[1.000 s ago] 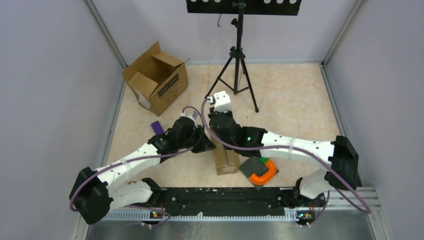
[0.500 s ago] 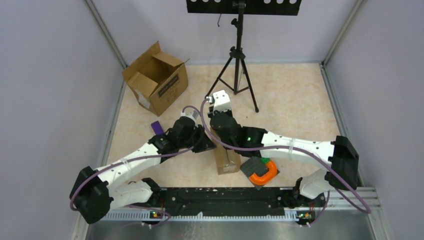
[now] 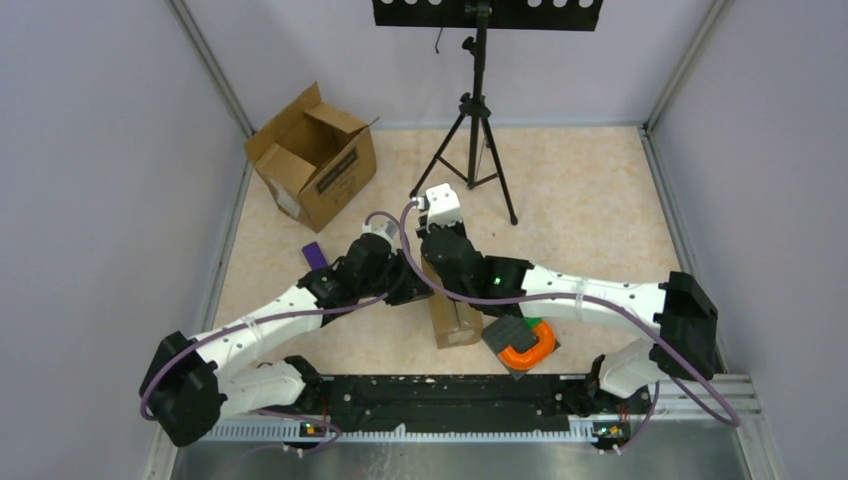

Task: Unpack the express box
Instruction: Cut the express box at the center of the board, then place the knife at the center of the board.

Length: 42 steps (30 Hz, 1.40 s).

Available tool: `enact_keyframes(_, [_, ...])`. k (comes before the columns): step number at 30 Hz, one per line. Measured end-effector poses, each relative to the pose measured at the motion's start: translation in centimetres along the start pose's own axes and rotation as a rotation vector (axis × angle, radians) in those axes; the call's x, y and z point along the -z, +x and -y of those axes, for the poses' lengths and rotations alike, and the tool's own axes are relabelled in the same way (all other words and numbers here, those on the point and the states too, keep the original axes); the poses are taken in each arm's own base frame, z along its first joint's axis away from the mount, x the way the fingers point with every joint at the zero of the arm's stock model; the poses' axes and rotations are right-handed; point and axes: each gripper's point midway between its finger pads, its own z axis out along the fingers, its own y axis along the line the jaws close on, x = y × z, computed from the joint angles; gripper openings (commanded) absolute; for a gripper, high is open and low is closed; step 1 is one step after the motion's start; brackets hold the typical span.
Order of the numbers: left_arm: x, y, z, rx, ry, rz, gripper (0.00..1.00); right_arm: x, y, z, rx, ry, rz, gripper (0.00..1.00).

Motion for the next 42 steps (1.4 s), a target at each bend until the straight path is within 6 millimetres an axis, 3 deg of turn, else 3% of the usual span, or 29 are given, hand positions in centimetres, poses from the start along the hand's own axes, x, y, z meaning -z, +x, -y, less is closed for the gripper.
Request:
enact_keyframes(14, [-0.1,0.0,0.1,-0.002,0.001,0.001,0.2,-0.2,0.9,0.0,0.004,-0.002,-0.023,0.0])
enact_keyframes(23, [-0.2,0.0,0.1,-0.004,0.005,0.0,0.2,-2.4,1.2,0.0,-0.03,-0.003,-0.112,0.0])
enact_keyframes(33, [-0.2,0.1,0.1,-0.005,0.004,0.0,0.2,-1.7,0.7,0.6,-0.035,-0.027,-0.147,0.0])
enact_keyframes(37, [-0.2,-0.1,0.1,-0.009,0.002,0.005,0.23,-1.0,-1.7,2.2,-0.056,-0.04,-0.172,0.0])
enact_keyframes(40, [-0.2,-0.2,0.2,-0.023,-0.007,0.004,0.27,-0.6,-3.7,5.5,-0.117,-0.017,-0.177,0.0])
enact_keyframes(42, [-0.3,-0.3,0.3,-0.035,-0.014,0.002,0.3,-0.4,-3.7,8.9,-0.148,0.021,-0.21,0.0])
